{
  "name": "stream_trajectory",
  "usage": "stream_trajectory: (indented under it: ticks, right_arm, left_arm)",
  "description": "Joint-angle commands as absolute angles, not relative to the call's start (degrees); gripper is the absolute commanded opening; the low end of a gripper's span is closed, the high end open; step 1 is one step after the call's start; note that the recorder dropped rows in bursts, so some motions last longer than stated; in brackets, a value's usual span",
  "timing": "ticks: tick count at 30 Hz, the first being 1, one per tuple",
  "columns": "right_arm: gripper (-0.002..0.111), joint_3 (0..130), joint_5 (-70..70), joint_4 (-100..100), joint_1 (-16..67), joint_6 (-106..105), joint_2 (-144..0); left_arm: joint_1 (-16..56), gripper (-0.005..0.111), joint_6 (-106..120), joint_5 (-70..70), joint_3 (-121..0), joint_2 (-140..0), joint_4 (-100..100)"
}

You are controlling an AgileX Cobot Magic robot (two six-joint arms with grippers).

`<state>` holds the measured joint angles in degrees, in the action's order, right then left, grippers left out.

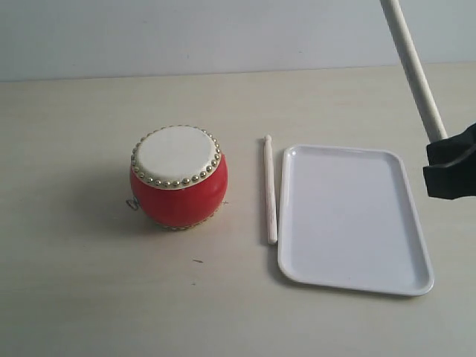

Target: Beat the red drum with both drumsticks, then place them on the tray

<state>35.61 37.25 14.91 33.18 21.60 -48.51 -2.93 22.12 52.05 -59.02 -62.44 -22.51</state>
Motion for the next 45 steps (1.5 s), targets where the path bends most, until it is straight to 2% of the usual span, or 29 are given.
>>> stream_trajectory:
  ticks: [1,9,14,17,20,22,24,26,28,33,39,45]
  right_arm:
    - [0.0,35.3,36.8,15.2,32.8,19.9,-48.0]
    - [0.0,35.3,37.6,15.1,32.8,19.2,-48.0]
    - [0.0,35.3,38.2,16.4,32.8,19.3,-48.0]
    - [0.0,35.3,39.8,20.0,32.8,22.3,-47.8]
    - [0.0,33.1,41.5,22.2,32.8,24.9,-46.4]
    - [0.0,30.4,42.3,24.7,32.8,28.8,-43.7]
    - [0.0,30.1,42.9,24.6,32.8,29.2,-40.0]
    - [0.0,30.1,44.7,26.2,32.8,30.1,-36.7]
    - [0.0,30.1,45.2,26.9,32.8,30.2,-35.6]
    - [0.0,30.1,45.3,27.0,32.8,30.2,-35.3]
    - [0.0,30.1,44.6,26.8,32.8,30.2,-35.3]
    - [0.0,30.1,44.5,26.7,32.8,30.1,-35.3]
  left_arm:
    - [0.8,0.0,18.5,55.4,-67.2,-65.5,-8.4]
    - [13.1,0.0,7.9,61.5,-69.3,-69.2,-3.8]
    - [27.7,0.0,-1.2,57.2,-69.3,-77.5,-1.3]
    - [36.5,0.0,-7.6,54.1,-71.0,-87.1,0.3]
    - [38.6,0.0,-11.6,51.4,-73.8,-94.1,-0.7]
    - [39.2,0.004,-11.9,48.3,-75.9,-98.1,-4.1]
    - [40.1,0.015,-11.6,46.6,-79.3,-101.8,-7.0]
    - [42.2,0.032,-9.9,47.6,-85.2,-106.6,-8.9]
    - [43.5,0.04,-5.9,46.0,-88.0,-109.9,-13.8]
    - [43.9,0.04,-4.2,38.2,-88.1,-114.1,-21.9]
    - [43.9,0.041,-13.0,40.6,-89.0,-119.0,-16.3]
    - [43.9,0.049,-16.6,45.5,-93.6,-123.7,-15.0]
